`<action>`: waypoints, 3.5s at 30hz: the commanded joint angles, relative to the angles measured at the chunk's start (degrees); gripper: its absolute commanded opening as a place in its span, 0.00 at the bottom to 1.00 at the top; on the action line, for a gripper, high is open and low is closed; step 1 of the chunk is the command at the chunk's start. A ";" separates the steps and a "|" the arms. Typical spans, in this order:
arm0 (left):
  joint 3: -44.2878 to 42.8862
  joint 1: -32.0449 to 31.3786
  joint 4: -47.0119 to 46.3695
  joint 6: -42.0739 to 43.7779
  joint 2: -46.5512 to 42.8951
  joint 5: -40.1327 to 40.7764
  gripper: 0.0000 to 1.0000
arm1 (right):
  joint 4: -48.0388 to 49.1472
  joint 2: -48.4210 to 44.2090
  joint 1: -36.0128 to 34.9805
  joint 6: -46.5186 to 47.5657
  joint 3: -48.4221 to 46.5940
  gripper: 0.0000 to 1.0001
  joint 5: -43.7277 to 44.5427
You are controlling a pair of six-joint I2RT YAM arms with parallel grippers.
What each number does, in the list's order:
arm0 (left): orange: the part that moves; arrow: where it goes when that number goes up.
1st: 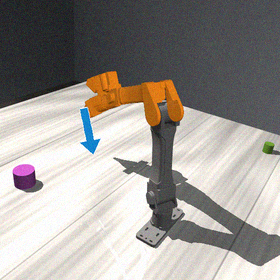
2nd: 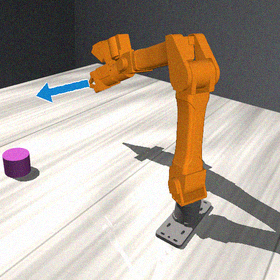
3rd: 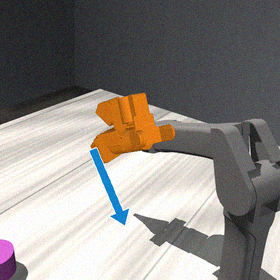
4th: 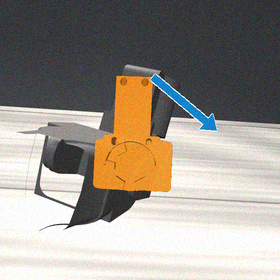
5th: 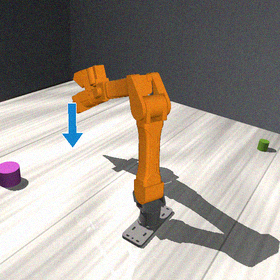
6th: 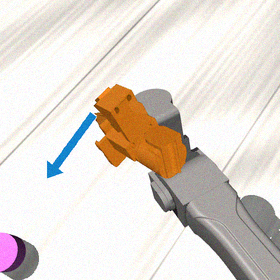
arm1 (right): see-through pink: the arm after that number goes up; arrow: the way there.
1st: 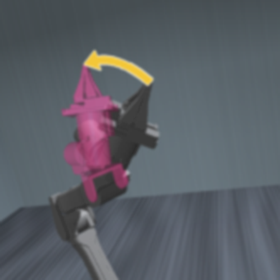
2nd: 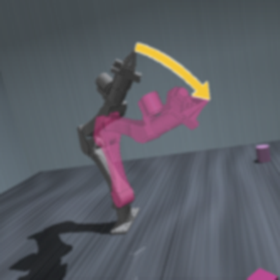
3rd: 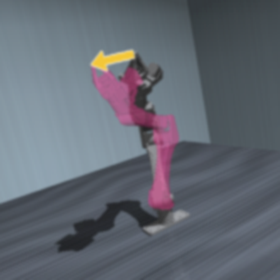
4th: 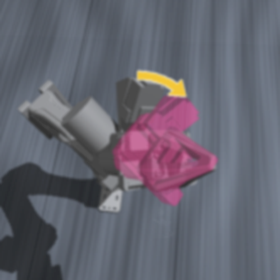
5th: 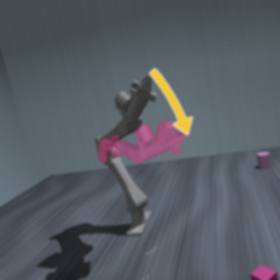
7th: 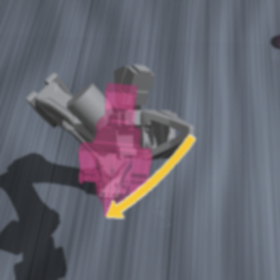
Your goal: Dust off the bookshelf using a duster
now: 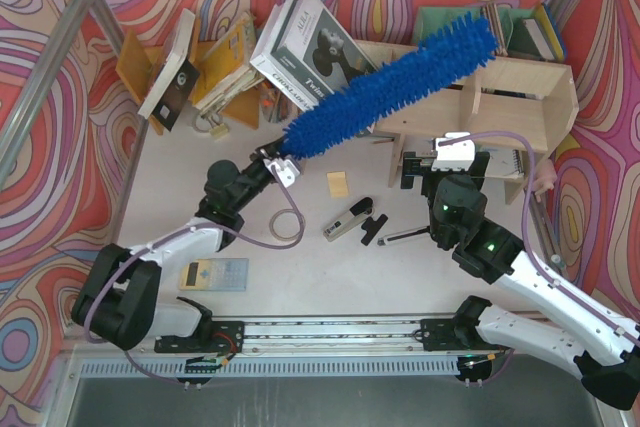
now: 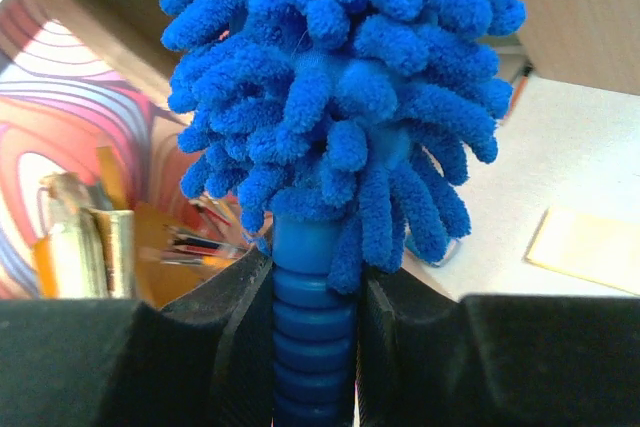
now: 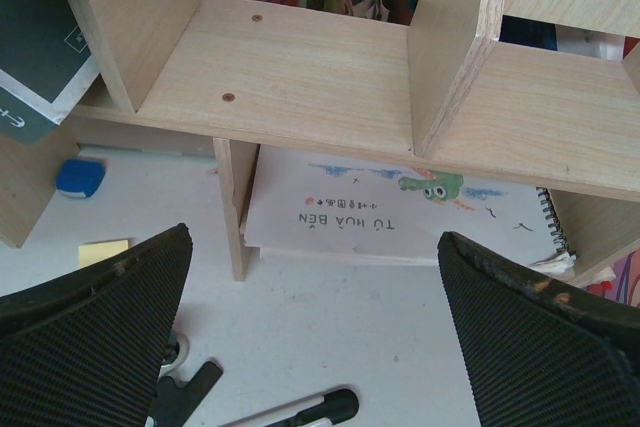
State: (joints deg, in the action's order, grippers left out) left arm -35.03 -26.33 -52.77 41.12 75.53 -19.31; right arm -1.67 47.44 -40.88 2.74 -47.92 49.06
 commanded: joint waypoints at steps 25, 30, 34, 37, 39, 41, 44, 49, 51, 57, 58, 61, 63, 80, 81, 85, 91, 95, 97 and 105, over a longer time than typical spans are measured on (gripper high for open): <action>0.22 -3.64 -6.70 -1.41 -0.40 5.11 0.00 | -0.61 -0.48 -0.06 -0.67 -1.11 0.99 0.43; -0.93 -3.71 -11.57 -5.60 6.01 3.73 0.00 | -0.94 -0.49 -0.02 -0.76 -1.21 0.99 0.60; -1.36 -3.64 -14.28 -6.34 9.84 3.91 0.00 | -1.16 -1.02 -0.07 -0.81 -1.13 0.99 0.71; -1.72 -3.66 -16.19 -6.52 12.18 3.93 0.00 | -0.89 -1.04 -0.07 -0.82 -0.95 0.99 0.62; -2.22 -3.66 -16.31 -6.96 12.58 3.71 0.00 | -0.92 -0.76 -0.07 -0.75 -1.03 0.99 0.60; -2.99 -3.66 -15.85 -6.83 12.38 3.70 0.00 | -1.03 -0.44 -0.02 -0.81 -1.13 0.99 0.60; -4.32 -3.64 -14.42 -5.57 11.17 3.99 0.00 | -1.05 -0.18 -0.04 -0.81 -1.17 0.99 0.43; -5.07 -1.15 -12.70 -7.03 6.70 3.78 0.00 | -1.18 -0.50 -0.04 -1.22 -1.04 0.99 0.47; -4.90 0.07 -11.84 -6.52 4.88 4.09 0.00 | -1.14 -0.67 0.01 -1.25 -0.95 0.99 0.36; -3.82 4.92 -10.56 -7.66 0.10 3.65 0.00 | -1.14 -0.50 -0.06 -1.25 -1.12 0.99 0.17; -3.68 5.69 -10.24 -7.77 -0.63 3.61 0.00 | -1.14 -0.38 -0.07 -1.23 -1.12 0.99 0.16; -3.58 7.16 -8.41 -7.57 -2.34 2.93 0.00 | -1.13 -0.29 -0.05 -1.34 -1.07 0.99 0.10; -3.66 7.29 -7.02 -6.73 -2.80 2.52 0.00 | -1.14 -0.20 0.01 -1.35 -1.12 0.99 0.07; 0.94 -2.84 -9.81 -6.00 4.56 3.09 0.00 | -0.75 0.37 -0.07 -0.78 -1.21 0.99 0.16; 1.31 -3.35 -10.50 -6.05 5.27 3.72 0.00 | -0.71 0.36 -0.01 -0.73 -1.21 0.99 0.15; 1.85 -5.36 -11.41 -5.89 7.56 4.54 0.00 | -0.37 0.38 -0.02 -0.63 -1.14 0.99 0.16; 2.54 -6.62 -12.46 -5.60 9.32 5.44 0.00 | -0.52 0.37 -0.02 -0.83 -1.13 0.99 -0.01; 2.73 -6.63 -11.89 -3.39 7.35 7.37 0.00 | -0.64 0.20 -0.07 -0.80 -1.14 0.99 0.08; 1.89 -6.55 -9.74 -2.43 5.39 7.71 0.00 | -0.70 0.18 -0.05 -0.81 -1.12 0.99 0.12; -1.00 -5.96 -4.22 -2.36 -1.46 8.45 0.00 | -1.11 -0.17 -0.05 -1.38 -1.12 0.99 -0.01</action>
State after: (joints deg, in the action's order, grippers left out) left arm -33.89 -32.82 -55.66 38.83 77.73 -12.29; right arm -2.39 47.81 -40.88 2.07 -47.92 49.01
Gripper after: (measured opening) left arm 0.345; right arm 0.987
